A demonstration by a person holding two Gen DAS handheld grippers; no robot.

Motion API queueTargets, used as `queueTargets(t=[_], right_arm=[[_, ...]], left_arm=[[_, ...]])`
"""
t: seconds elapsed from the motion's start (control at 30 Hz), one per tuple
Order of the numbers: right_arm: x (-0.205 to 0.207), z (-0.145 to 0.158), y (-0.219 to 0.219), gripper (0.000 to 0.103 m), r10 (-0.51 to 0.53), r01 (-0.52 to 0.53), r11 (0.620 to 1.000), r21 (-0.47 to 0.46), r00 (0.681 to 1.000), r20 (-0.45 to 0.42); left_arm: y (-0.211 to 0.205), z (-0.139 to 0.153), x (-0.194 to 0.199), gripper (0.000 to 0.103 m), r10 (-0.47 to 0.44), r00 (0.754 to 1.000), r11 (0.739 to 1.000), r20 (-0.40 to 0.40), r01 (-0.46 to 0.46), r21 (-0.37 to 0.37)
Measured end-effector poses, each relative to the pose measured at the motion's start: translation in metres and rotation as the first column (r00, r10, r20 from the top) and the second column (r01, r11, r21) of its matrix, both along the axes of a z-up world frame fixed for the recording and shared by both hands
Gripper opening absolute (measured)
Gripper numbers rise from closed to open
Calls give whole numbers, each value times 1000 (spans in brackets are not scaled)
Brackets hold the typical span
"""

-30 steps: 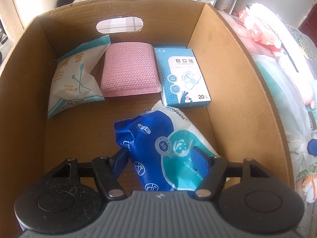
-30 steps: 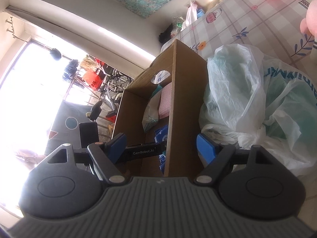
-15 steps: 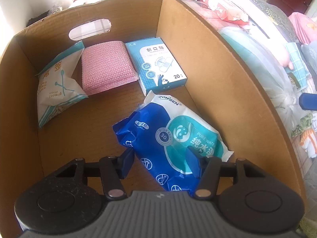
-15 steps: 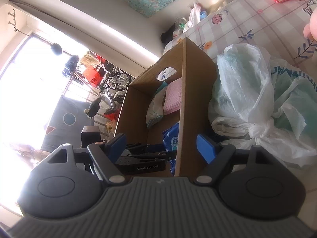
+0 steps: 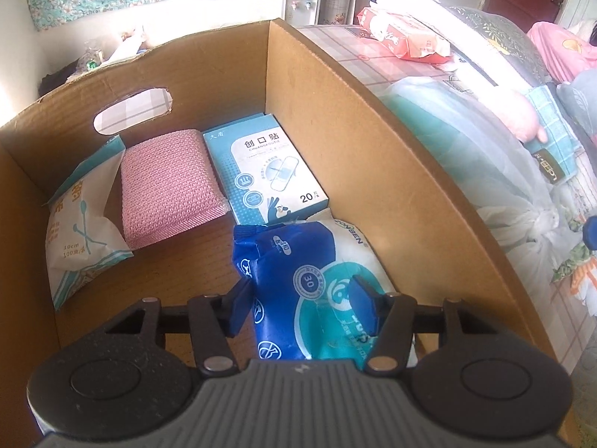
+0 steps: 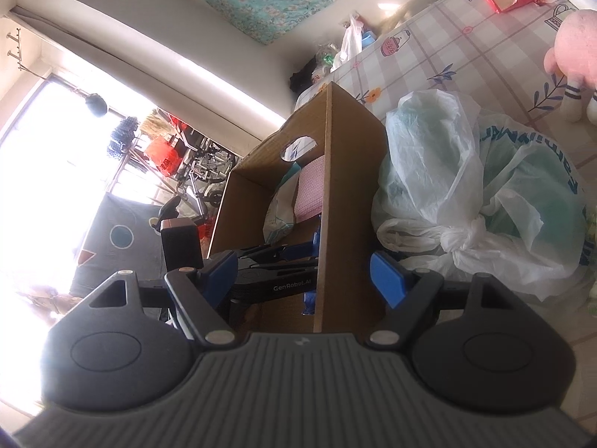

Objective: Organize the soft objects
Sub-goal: 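Open the left tool and lift it away from the diaper pack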

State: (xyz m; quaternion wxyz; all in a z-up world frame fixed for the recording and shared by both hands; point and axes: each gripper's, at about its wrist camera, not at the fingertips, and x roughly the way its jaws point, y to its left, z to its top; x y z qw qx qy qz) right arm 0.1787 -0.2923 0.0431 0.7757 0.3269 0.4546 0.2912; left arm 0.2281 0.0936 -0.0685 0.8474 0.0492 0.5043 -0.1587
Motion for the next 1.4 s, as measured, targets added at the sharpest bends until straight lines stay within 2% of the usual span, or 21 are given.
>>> queueTargets(t=[0.13,0.27,0.4,0.47,0.57,0.7,0.8,0.9,1.03,1.1,1.23,1.4], right_arm=[[-7,-4,-10,79,-28,28,1000,8,1000,4],[-18,-14,-20,79,-55,55,998,13,998,-2],[-30,-27,-30,79,-91,92,995,25,996,-23],[-33,-32,-34,79,-105,106,994,28,994,-32],[-41,-36,-39,79,-126,126,992,20,991,-34],[-50,-36,-50,79,-156,156,988,-5,988,-8],[-55,-36,-58,79,-180,180,984,-18,984,6],[-61,-35,-65,79,-197,197,980,-16,980,24],[-68,-34,-72,80,-211,213,977,-26,976,48],[-71,-31,-76,80,-214,216,976,-33,975,61],[-74,-23,-85,81,-226,234,970,-66,968,108],[-71,-15,-104,82,-266,285,953,-100,949,170]], left_arm=[[10,4,-3,58,72,997,997,-19,-73,-38],[16,9,-12,63,113,993,992,-24,-114,-47],[14,0,-14,60,139,986,989,-92,-142,-26],[14,-2,-14,60,149,984,986,-100,-155,-54],[13,1,-14,60,175,979,982,-101,-181,-53],[13,14,-25,65,200,979,979,-39,-201,-34],[17,30,-39,69,235,972,971,16,-234,-51],[21,49,-57,70,281,957,958,73,-275,-76],[11,81,-83,73,307,930,952,204,-295,-85],[1,94,-92,75,291,922,957,255,-276,-92],[-28,123,-96,77,219,928,975,302,-193,-114],[-76,150,-84,84,99,935,994,341,-80,-71]])
